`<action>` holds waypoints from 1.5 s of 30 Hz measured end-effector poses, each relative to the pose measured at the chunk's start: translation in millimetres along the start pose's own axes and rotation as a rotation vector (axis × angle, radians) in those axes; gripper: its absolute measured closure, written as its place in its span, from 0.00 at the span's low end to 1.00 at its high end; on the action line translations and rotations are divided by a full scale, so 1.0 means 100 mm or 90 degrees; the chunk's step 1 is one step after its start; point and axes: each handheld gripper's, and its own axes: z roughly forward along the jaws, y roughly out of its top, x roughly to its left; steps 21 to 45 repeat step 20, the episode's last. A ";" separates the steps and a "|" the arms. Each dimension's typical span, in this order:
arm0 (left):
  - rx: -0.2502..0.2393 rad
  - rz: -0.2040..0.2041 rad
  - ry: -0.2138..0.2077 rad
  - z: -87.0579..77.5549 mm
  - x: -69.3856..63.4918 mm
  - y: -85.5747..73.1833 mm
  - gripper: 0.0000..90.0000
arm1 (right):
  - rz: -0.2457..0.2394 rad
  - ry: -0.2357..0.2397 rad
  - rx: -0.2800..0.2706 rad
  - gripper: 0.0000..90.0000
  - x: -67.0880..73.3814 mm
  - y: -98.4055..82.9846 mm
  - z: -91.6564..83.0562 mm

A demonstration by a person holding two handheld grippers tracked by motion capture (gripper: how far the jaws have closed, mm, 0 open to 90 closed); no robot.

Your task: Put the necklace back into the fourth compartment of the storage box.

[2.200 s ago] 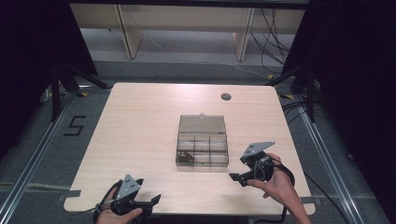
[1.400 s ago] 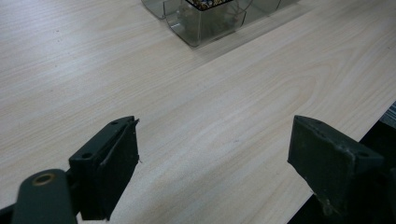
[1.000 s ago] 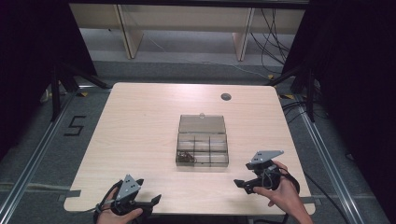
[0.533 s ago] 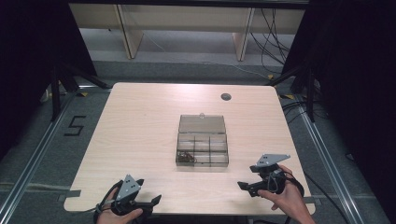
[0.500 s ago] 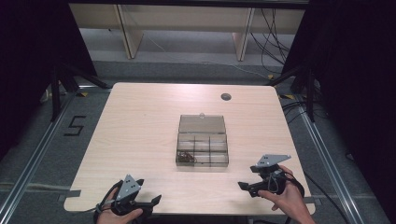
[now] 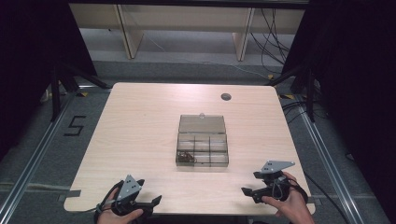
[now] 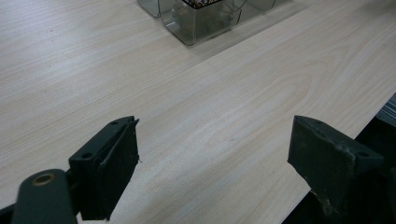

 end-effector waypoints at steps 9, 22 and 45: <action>-0.003 -0.012 0.004 0.01 -0.01 -0.01 0.17 | 0.000 0.001 0.013 0.23 0.03 -0.06 -0.03; -0.003 -0.003 0.001 0.01 -0.01 0.00 0.17 | -0.001 0.001 0.027 0.23 0.01 -0.10 -0.04; -0.003 -0.003 0.001 0.01 -0.01 0.00 0.17 | -0.001 0.001 0.027 0.23 0.01 -0.10 -0.04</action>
